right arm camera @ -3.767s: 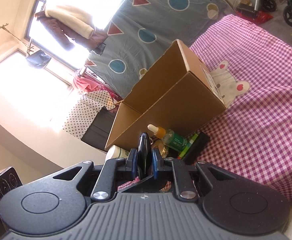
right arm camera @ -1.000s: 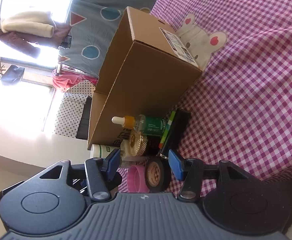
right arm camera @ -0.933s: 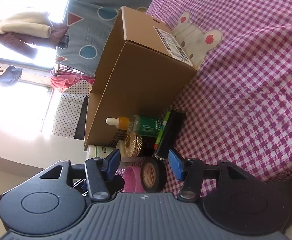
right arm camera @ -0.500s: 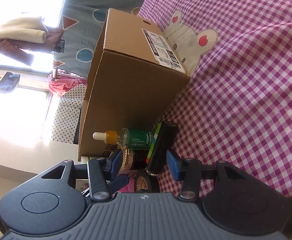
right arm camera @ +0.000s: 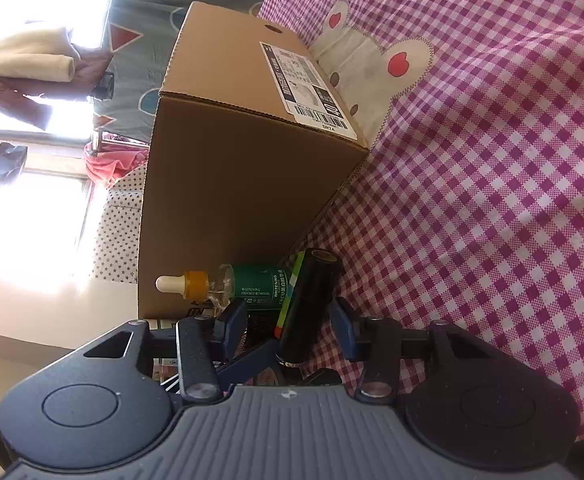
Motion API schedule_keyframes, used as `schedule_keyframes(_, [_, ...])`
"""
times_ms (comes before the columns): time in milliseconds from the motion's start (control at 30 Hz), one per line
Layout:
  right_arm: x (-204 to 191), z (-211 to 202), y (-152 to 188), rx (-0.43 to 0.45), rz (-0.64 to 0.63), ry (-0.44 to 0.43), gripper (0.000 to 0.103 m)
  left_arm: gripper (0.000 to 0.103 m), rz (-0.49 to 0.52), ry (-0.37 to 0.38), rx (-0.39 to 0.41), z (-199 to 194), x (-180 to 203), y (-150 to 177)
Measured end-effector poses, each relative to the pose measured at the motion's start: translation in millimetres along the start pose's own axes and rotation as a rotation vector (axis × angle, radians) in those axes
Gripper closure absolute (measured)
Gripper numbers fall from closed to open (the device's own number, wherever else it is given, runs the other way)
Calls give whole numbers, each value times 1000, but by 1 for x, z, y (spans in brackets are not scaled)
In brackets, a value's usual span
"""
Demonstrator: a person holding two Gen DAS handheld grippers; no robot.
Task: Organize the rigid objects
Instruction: 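Move the open right gripper to the black cylinder, then close the right gripper around the black cylinder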
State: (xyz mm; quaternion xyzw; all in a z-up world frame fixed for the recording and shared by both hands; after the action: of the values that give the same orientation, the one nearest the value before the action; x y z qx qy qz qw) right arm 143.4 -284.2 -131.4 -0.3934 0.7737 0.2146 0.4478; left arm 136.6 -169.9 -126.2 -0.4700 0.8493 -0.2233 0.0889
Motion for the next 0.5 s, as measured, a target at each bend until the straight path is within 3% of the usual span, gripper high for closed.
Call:
schedule_keyframes(333, [11, -8, 0, 3, 3, -6, 54, 41, 25, 125, -18, -5, 34, 8])
schedule_keyframes(500, [16, -17, -1, 12, 2, 5, 53, 42, 53, 100, 14, -13, 40, 8])
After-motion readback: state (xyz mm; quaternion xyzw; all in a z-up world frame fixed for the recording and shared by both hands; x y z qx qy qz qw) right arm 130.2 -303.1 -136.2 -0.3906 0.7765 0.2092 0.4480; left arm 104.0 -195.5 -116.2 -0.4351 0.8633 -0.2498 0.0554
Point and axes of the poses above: each gripper's, at about its wrist camera, not at the fingertips, and z roughly the way its jaws point, x to its right, y to its underside, the point moved 10 cm from there along z, roughly the way its jaws point, and after that the axes turned 3 degrees about -x, right-handed, at the moved point
